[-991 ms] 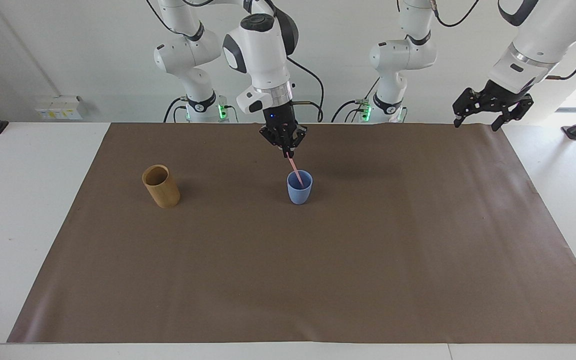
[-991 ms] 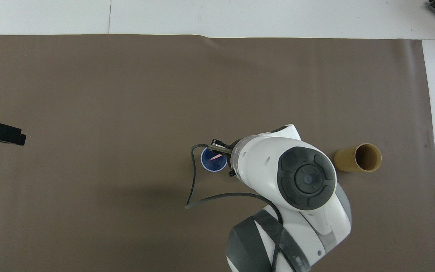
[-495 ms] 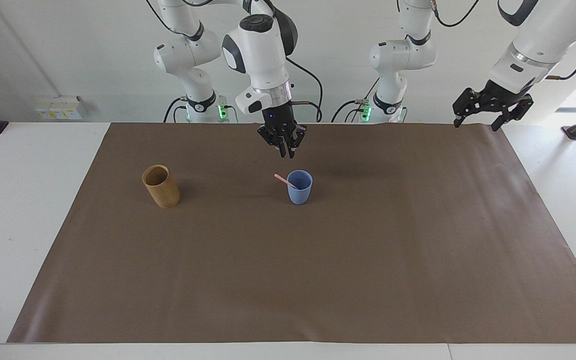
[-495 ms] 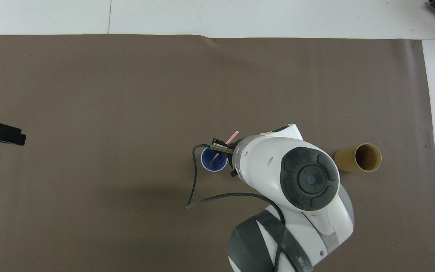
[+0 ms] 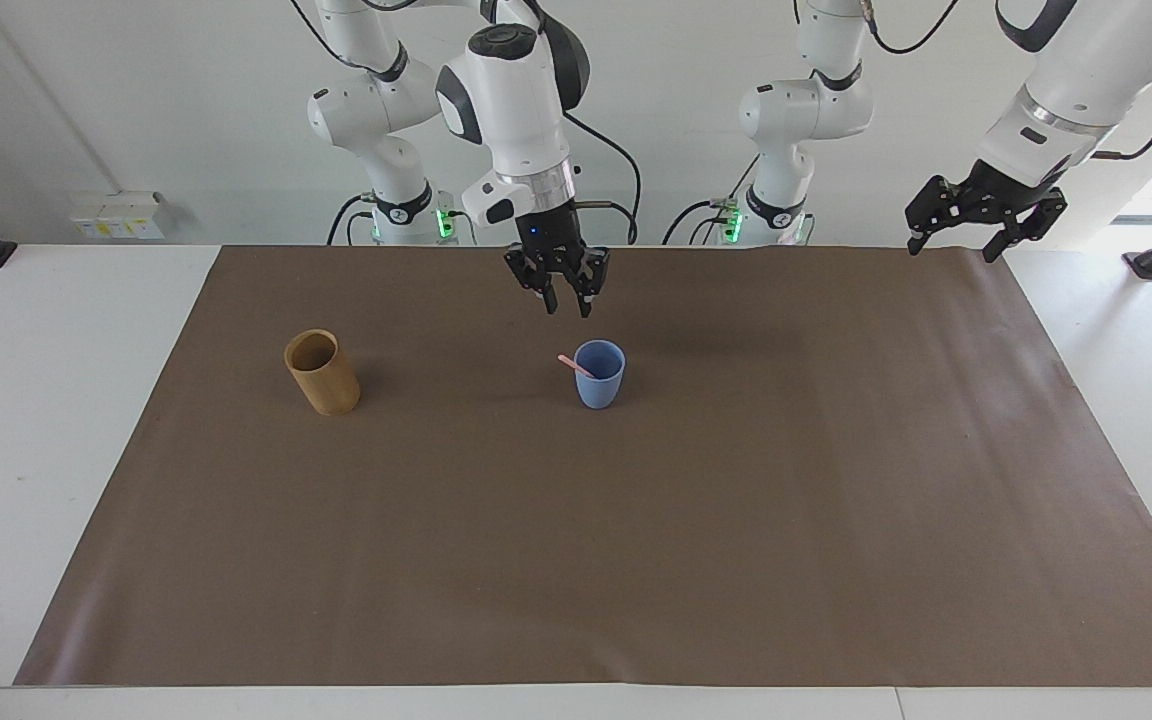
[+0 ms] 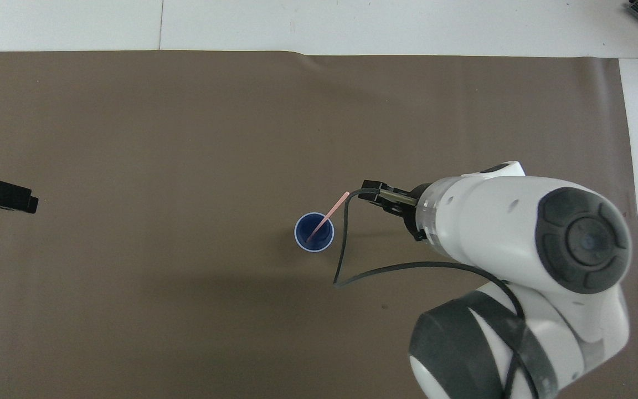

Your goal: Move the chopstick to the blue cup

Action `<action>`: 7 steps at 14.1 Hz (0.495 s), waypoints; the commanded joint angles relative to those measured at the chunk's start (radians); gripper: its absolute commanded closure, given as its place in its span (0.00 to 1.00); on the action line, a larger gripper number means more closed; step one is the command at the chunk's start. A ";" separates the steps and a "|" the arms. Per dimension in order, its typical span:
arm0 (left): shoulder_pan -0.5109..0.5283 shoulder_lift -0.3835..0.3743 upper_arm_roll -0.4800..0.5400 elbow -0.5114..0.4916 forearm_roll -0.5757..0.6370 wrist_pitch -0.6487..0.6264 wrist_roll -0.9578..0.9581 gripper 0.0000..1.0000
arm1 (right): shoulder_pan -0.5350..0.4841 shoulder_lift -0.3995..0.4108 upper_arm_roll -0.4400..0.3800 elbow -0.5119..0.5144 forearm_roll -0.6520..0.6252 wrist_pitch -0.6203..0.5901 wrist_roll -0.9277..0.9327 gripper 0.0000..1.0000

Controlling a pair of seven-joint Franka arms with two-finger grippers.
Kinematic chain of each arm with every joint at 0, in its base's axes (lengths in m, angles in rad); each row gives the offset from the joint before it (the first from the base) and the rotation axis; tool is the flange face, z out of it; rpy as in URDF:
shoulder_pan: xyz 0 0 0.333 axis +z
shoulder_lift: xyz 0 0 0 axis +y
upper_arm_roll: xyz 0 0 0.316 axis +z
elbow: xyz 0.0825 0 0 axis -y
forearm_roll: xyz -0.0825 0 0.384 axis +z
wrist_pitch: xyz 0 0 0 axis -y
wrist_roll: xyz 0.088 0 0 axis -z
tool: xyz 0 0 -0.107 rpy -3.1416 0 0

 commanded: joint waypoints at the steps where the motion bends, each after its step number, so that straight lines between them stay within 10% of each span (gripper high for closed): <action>1: 0.013 -0.014 -0.004 -0.002 -0.013 -0.014 0.010 0.00 | -0.128 -0.082 0.003 -0.009 -0.012 -0.122 -0.219 0.00; 7: 0.013 -0.014 -0.004 -0.002 -0.013 -0.014 0.010 0.00 | -0.350 -0.024 -0.006 0.207 -0.019 -0.381 -0.565 0.00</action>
